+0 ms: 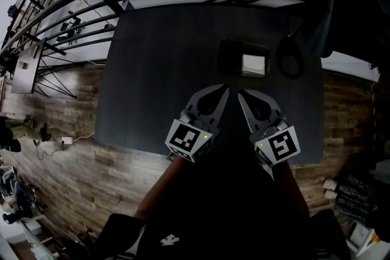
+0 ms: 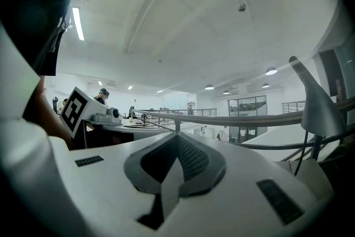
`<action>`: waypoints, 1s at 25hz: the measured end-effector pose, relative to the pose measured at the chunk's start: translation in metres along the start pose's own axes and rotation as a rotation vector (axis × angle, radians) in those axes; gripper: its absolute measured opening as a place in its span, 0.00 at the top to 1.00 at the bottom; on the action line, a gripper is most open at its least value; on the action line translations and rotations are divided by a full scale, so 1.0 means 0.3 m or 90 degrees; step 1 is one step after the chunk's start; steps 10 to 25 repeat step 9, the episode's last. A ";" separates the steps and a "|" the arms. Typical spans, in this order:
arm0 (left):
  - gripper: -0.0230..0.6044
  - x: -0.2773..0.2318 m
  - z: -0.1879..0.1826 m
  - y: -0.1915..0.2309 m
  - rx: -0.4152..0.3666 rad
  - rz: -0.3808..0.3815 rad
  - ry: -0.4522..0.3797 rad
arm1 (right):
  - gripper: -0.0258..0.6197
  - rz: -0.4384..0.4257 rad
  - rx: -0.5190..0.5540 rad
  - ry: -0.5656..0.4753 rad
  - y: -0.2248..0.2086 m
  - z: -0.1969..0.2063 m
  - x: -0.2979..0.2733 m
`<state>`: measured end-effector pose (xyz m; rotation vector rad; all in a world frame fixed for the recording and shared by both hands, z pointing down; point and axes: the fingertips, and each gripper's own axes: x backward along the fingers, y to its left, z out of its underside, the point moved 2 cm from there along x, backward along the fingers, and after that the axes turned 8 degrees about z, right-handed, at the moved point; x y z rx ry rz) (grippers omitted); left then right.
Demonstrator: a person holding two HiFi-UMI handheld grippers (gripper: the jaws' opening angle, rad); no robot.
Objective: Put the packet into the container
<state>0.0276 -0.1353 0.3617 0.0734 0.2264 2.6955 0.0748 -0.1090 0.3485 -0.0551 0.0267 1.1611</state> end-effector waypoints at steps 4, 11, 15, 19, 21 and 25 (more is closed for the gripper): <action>0.97 0.002 0.006 -0.005 0.000 0.000 0.004 | 0.95 0.001 -0.004 0.004 -0.006 0.005 0.004; 0.97 0.003 0.012 -0.003 0.003 0.001 0.010 | 0.95 0.000 -0.015 0.005 -0.010 0.005 0.003; 0.97 0.003 0.012 -0.003 0.003 0.001 0.010 | 0.95 0.000 -0.015 0.005 -0.010 0.005 0.003; 0.97 0.003 0.012 -0.003 0.003 0.001 0.010 | 0.95 0.000 -0.015 0.005 -0.010 0.005 0.003; 0.97 0.003 0.012 -0.003 0.003 0.001 0.010 | 0.95 0.000 -0.015 0.005 -0.010 0.005 0.003; 0.97 0.003 0.012 -0.003 0.003 0.001 0.010 | 0.95 0.000 -0.015 0.005 -0.010 0.005 0.003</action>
